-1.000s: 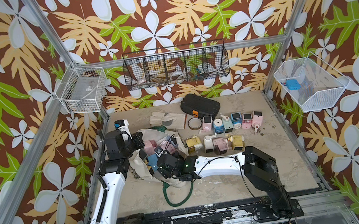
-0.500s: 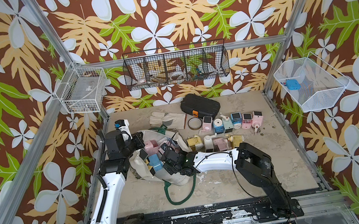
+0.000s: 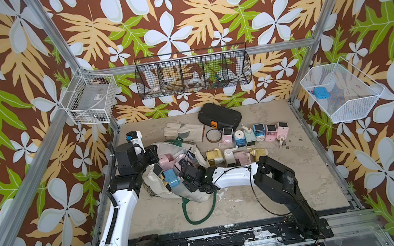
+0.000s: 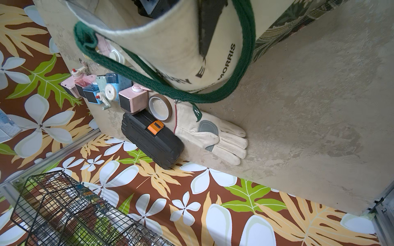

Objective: Take out the pencil sharpeners from the tote bags
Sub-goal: Pick up the pencil sharpener from the canvas bag.

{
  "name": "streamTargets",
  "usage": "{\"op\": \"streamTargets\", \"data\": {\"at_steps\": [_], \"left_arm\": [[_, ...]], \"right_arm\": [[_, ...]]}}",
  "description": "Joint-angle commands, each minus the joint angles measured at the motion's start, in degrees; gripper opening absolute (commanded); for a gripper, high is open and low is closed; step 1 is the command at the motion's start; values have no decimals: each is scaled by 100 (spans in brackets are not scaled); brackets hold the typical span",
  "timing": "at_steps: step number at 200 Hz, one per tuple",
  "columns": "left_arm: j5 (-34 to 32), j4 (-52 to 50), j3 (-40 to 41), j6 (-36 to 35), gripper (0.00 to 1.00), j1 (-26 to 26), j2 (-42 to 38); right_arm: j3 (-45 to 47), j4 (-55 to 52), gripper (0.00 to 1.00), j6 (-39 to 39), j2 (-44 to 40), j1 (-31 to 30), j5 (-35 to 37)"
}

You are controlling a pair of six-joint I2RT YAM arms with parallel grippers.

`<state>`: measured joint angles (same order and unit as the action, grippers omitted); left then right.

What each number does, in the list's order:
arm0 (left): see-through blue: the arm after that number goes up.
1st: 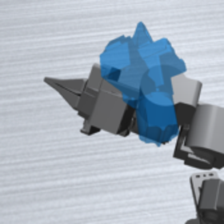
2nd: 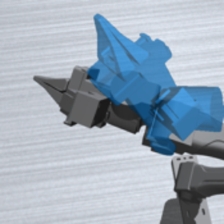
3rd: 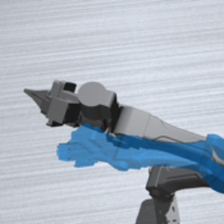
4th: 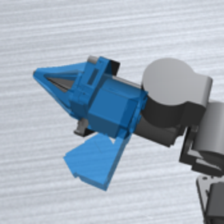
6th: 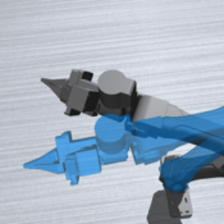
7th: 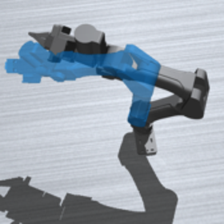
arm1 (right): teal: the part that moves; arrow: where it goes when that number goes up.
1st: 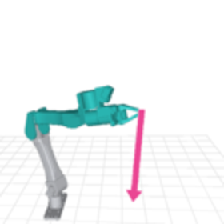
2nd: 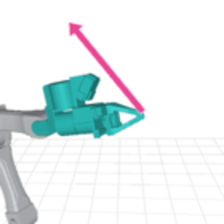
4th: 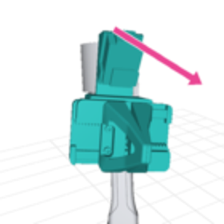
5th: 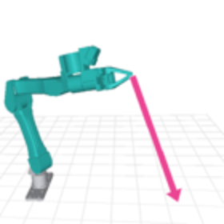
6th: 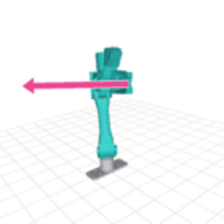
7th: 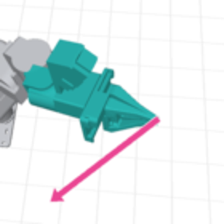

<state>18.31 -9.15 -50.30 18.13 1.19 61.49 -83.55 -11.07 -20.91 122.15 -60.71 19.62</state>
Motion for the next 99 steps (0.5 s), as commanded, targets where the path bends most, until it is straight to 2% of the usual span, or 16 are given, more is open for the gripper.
{"op": "streamTargets", "data": {"at_steps": [1,39,99], "left_arm": [[68,399,-67,75,0,13,-41],[67,397,-63,68,0,13,-28],[67,397,-55,69,0,13,-27]], "right_arm": [[107,146,71,48,-219,-4,-190],[312,244,66,294,-750,-148,-257],[684,280,63,422,-1838,-247,-535]]}}
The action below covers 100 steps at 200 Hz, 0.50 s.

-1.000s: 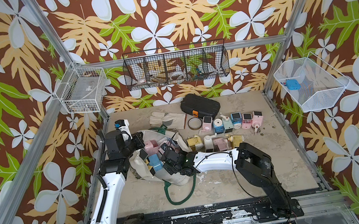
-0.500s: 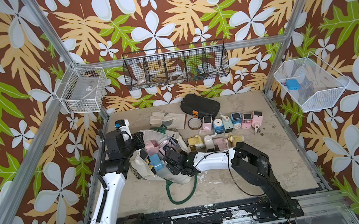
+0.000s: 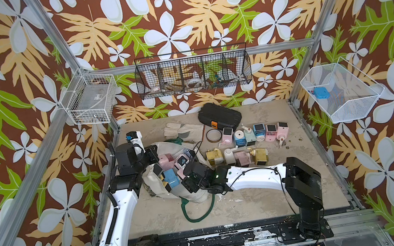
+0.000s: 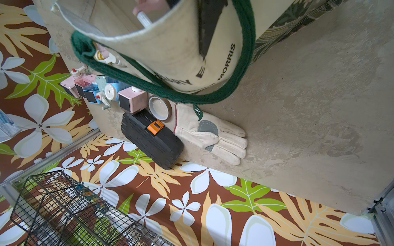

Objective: Take out the pencil sharpeners from the tote bags
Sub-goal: Pick up the pencil sharpener from the canvas bag.

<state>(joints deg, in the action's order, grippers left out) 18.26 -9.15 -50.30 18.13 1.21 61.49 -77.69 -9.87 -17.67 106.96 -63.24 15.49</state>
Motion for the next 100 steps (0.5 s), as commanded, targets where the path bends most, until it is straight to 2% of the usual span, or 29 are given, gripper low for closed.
{"op": "streamTargets", "data": {"at_steps": [1,41,100], "left_arm": [[72,397,-57,68,0,11,-25],[70,396,-58,72,0,12,-27],[64,396,-56,69,0,11,-28]], "right_arm": [[106,156,64,102,-339,6,-145],[394,157,63,386,-1221,7,-653],[1203,310,64,709,-2925,197,-683]]}}
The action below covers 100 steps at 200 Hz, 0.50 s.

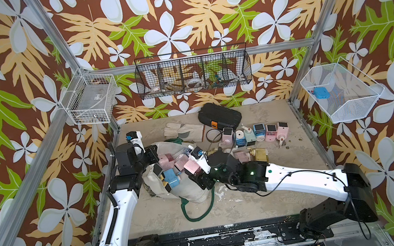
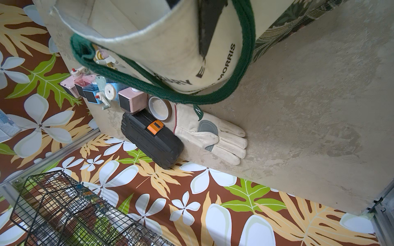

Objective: Take out the pencil sharpeners from the tote bags
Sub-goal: Pick up the pencil sharpener from the canvas bag.

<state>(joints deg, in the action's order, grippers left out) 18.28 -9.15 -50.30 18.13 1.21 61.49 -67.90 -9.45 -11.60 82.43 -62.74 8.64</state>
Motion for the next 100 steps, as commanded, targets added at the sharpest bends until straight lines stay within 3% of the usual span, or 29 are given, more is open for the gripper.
{"op": "streamTargets", "data": {"at_steps": [1,39,100], "left_arm": [[62,396,-53,68,0,11,-30],[61,401,-53,70,0,11,-32],[61,396,-53,59,0,12,-32]], "right_arm": [[237,268,64,99,-504,165,4],[874,308,64,-80,-1521,813,106],[1938,307,63,-700,-2525,2937,-196]]}}
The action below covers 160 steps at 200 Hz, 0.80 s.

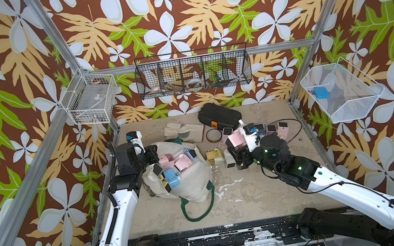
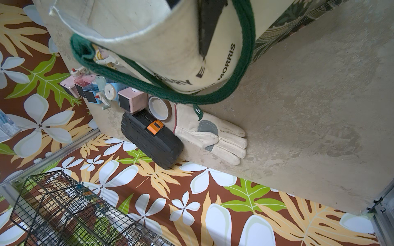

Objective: Take out the pencil sharpeners from the tote bags
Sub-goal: Pick up the pencil sharpener from the canvas bag, then place the pencil sharpener at the center of the board.

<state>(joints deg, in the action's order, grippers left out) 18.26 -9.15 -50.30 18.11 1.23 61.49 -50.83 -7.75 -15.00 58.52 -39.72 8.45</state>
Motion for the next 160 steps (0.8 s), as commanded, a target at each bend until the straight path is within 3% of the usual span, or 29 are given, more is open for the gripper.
{"op": "streamTargets", "data": {"at_steps": [1,40,80,160], "left_arm": [[63,396,-56,61,0,9,-32],[64,396,-56,61,0,11,-38],[80,398,-48,78,0,8,-29],[103,405,-45,81,0,15,-24]], "right_arm": [[249,139,63,-365,-137,674,-186],[813,197,62,-712,2,2087,-359],[1138,308,62,-710,331,2963,-230],[1362,695,62,-1017,1372,3588,36]]}}
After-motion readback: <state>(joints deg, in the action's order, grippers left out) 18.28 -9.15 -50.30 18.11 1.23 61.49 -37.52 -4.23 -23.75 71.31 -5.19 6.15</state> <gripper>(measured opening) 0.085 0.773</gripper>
